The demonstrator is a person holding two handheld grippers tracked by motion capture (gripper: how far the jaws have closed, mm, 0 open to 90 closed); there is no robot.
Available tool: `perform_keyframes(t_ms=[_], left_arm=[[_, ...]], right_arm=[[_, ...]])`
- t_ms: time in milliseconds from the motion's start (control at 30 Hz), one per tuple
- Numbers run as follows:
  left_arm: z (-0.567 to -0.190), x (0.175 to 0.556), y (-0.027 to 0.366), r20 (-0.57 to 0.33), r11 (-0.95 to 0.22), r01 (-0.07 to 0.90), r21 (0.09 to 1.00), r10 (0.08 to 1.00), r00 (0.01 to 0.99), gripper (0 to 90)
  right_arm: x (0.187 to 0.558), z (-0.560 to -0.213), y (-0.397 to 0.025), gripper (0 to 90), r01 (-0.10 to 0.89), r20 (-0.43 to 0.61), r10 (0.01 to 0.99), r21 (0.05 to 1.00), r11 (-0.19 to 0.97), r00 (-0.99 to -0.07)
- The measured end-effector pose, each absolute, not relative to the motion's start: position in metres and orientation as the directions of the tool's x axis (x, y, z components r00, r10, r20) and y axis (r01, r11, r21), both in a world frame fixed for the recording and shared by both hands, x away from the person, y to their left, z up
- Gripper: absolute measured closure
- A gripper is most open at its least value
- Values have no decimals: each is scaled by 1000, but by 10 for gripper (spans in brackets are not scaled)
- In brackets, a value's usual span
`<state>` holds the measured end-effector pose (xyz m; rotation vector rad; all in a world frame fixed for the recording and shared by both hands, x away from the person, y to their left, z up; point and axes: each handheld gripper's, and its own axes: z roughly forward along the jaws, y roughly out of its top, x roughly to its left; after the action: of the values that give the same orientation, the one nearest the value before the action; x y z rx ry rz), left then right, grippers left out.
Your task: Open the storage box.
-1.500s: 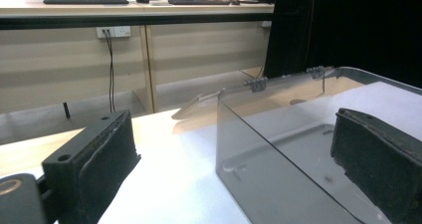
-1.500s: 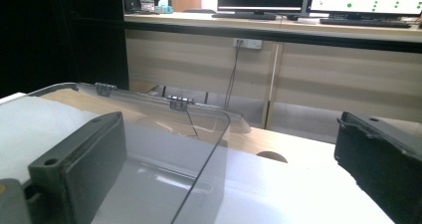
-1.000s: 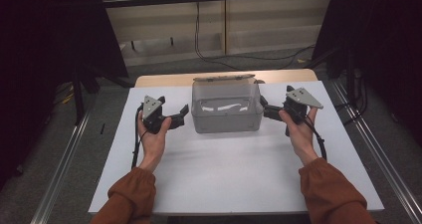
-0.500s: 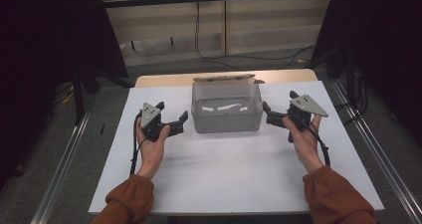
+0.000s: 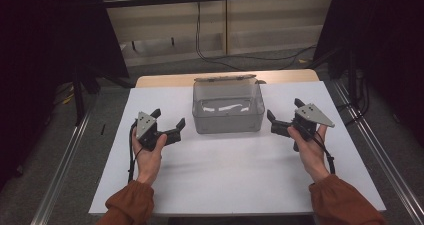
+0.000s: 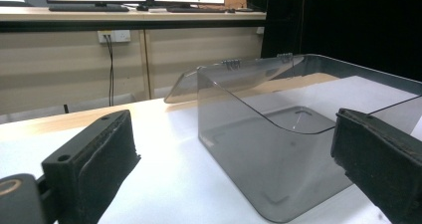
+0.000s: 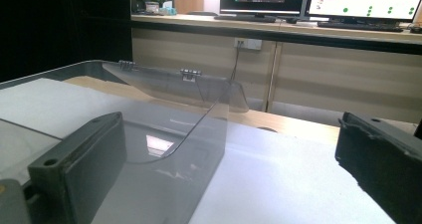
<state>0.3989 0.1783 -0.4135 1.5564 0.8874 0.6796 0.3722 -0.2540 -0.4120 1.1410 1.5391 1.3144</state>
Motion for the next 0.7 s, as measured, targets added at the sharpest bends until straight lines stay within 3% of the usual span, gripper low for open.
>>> perform_keyframes(t_ms=[700], left_arm=[[-418, 369, 198, -83, -18, 198, 980, 868, 490, 30]], right_arm=[[341, -420, -263, 0, 122, -11, 965, 992, 45, -262]])
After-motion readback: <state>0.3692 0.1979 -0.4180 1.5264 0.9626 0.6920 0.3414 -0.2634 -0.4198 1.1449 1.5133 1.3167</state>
